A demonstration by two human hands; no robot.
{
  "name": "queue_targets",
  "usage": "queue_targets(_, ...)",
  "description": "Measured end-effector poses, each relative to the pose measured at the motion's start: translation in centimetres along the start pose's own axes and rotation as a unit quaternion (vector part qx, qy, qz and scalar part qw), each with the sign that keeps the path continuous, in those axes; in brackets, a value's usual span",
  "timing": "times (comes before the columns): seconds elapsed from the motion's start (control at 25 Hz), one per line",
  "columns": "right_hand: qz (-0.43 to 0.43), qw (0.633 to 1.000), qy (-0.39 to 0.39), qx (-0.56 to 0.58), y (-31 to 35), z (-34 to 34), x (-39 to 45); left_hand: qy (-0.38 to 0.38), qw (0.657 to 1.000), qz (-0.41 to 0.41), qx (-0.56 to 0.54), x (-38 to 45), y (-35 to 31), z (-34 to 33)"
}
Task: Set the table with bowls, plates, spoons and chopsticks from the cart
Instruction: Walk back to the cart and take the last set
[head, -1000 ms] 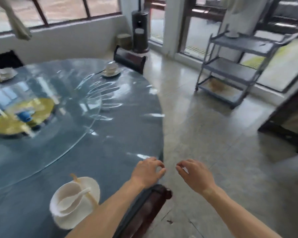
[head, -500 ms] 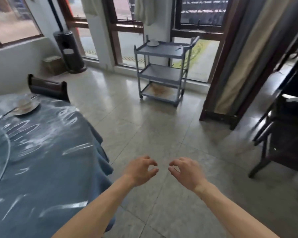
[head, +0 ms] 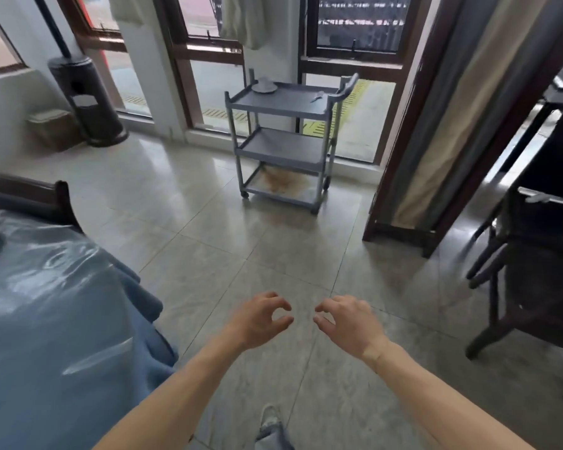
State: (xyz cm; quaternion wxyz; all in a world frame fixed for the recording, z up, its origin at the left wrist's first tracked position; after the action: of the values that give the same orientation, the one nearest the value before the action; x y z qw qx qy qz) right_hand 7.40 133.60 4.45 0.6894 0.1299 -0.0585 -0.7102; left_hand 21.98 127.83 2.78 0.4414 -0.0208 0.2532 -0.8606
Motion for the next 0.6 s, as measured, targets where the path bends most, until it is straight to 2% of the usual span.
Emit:
queue_targets(0.32, -0.008, 1.000, -0.024, 0.015, 1.9, 3.4, 15.7, 0.004, 0.999, -0.026, 0.029, 11.6, 7.0, 8.8)
queue_targets(0.6, -0.007, 1.000, -0.006, 0.020, 1.7, 4.7, 27.8, 0.015, 1.000, 0.009, 0.018, 20.5, 13.2, 13.0)
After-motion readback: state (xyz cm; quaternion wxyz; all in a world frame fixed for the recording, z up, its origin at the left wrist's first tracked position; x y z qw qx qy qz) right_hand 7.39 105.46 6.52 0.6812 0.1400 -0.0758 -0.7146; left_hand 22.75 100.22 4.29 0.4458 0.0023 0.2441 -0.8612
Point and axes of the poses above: each hand's wrist, its own x-axis towards the middle knuckle, its own z-axis out of the back of the hand, y = z × x, the point moved 10 cm from there along x, towards the middle knuckle, and after that the axes turned 1 degree about y, right-handed, at the moved point
